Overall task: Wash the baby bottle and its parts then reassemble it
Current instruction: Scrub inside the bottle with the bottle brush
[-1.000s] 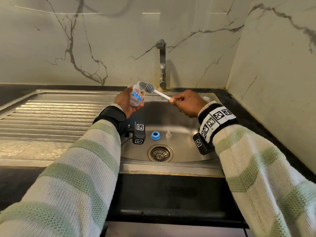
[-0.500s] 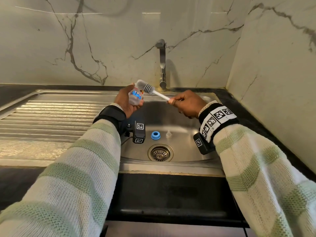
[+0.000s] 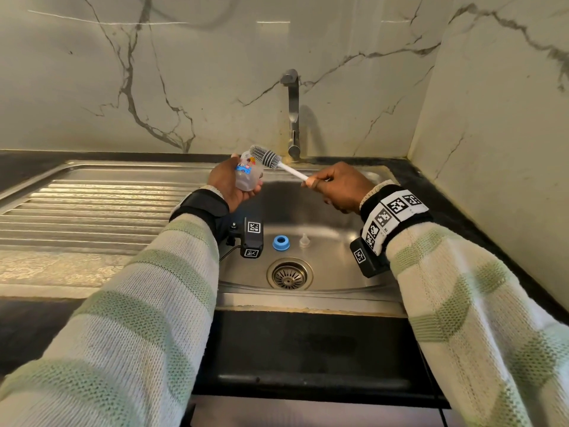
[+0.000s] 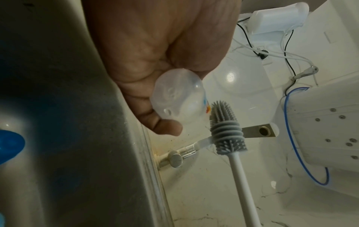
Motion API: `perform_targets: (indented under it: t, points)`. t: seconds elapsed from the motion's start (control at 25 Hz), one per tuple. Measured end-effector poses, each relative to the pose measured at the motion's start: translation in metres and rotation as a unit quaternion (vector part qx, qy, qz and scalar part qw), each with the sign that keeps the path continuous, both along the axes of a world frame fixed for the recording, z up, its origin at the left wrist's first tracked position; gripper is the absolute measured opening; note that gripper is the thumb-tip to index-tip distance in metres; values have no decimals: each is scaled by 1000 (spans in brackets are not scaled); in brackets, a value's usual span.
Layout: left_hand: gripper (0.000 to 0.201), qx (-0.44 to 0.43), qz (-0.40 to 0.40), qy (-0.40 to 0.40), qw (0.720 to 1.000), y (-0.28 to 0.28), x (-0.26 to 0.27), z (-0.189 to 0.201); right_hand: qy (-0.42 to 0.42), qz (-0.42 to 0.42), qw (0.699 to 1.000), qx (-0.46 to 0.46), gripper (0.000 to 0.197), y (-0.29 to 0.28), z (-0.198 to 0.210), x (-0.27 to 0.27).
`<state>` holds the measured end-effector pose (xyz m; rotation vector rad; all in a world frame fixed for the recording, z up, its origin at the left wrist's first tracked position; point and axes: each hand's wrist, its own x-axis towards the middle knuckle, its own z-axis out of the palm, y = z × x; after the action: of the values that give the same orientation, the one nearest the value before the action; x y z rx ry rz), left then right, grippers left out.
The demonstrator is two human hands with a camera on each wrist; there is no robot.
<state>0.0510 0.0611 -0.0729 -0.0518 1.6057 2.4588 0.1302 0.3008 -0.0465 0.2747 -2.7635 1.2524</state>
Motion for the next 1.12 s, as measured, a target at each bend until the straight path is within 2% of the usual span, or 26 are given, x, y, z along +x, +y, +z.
perform_targets:
  t: [0.08, 0.2, 0.32, 0.44, 0.52, 0.68, 0.76, 0.92, 1.0, 1.04, 1.12]
  points:
    - [59, 9, 16, 5, 1000, 0, -1, 0, -34, 33, 999, -11, 22, -1, 0, 1]
    - [52, 23, -7, 18, 1000, 0, 1, 1, 12, 2, 1000, 27, 24, -2, -2, 0]
    - [50, -9, -17, 25, 1000, 0, 2, 1, -26, 33, 999, -1, 22, -5, 0, 1]
    - [53, -5, -6, 13, 1000, -1, 2, 1, 8, -3, 1000, 11, 24, -1, -1, 0]
    - [52, 5, -3, 10, 1000, -2, 3, 1, -27, 22, 999, -7, 23, -1, -1, 0]
    - [39, 3, 5, -1, 1000, 1, 3, 2, -7, -5, 1000, 8, 23, 2, -1, -1]
    - [34, -6, 14, 0, 1000, 1, 3, 2, -41, 25, 999, -9, 22, 1, 0, -1]
    - [50, -3, 0, -1, 1000, 1, 3, 3, -7, -1, 1000, 6, 22, 1, 0, 0]
    - [59, -4, -7, 12, 1000, 1, 3, 3, -44, 39, 998, -15, 22, -2, 1, 2]
    - [59, -9, -6, 19, 1000, 0, 3, 2, -47, 49, 998, -9, 22, -4, 1, 2]
    - [53, -5, -15, 27, 999, -1, 3, 3, 1, 13, 1000, 18, 24, -4, 1, 2]
